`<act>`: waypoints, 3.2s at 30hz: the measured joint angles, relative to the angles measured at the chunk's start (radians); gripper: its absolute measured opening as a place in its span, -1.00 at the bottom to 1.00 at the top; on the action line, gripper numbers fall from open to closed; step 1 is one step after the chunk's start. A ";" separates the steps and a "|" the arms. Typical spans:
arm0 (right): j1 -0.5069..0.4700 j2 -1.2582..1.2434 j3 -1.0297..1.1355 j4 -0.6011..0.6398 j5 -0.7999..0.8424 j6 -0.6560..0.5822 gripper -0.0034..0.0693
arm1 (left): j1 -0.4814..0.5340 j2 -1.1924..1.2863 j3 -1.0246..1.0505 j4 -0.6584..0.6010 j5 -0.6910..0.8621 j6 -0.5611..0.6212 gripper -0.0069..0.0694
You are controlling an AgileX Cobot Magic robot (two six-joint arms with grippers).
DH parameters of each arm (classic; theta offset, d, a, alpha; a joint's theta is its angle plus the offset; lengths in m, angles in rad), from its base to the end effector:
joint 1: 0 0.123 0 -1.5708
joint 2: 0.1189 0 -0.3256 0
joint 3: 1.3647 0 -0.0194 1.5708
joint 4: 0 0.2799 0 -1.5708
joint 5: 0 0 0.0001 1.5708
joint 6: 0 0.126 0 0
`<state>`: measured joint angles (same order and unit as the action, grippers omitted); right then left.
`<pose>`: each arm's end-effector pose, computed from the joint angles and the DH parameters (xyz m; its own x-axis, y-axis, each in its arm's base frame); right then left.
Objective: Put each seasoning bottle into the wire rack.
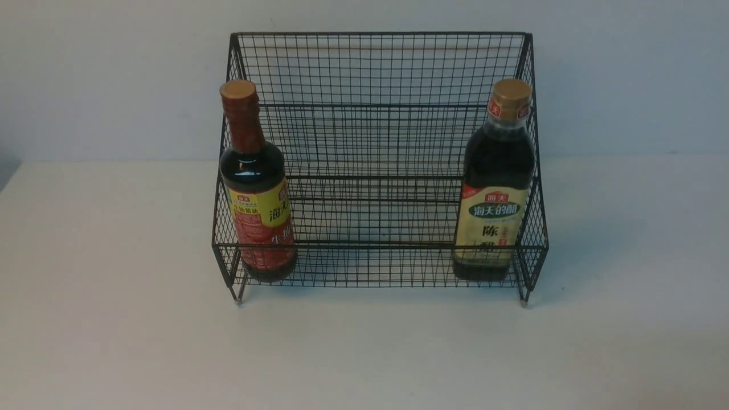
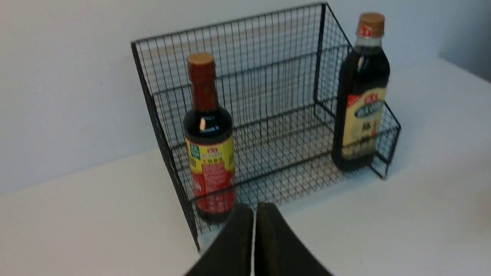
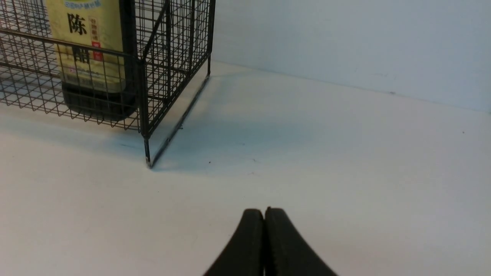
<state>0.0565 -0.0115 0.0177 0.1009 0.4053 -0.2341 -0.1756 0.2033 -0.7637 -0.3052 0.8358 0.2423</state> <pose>0.0727 0.0091 0.1599 -0.3000 -0.1579 -0.9408 -0.1377 0.9830 -0.1211 0.0186 -0.0318 0.3902 -0.1481 0.0600 -0.9872 0.3921 0.9199 -0.0029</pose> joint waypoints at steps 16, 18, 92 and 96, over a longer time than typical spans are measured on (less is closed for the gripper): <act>0.000 0.000 0.000 0.000 -0.001 0.000 -0.95 | 0.000 -0.182 0.394 -0.017 -0.316 0.003 -0.83; 0.000 0.000 0.000 0.000 -0.001 0.000 -0.95 | 0.000 -0.182 0.419 -0.009 -0.322 0.005 -0.83; 0.000 0.000 0.000 0.000 -0.001 0.024 -0.95 | 0.178 -0.214 0.793 0.224 -0.465 -0.086 -0.83; 0.000 0.000 0.000 0.000 -0.001 0.024 -0.95 | 0.178 -0.214 0.793 0.224 -0.465 -0.086 -0.83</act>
<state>0.0565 -0.0115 0.0177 0.1009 0.4043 -0.2102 0.0028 -0.0102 0.0294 -0.0813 0.3703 0.1565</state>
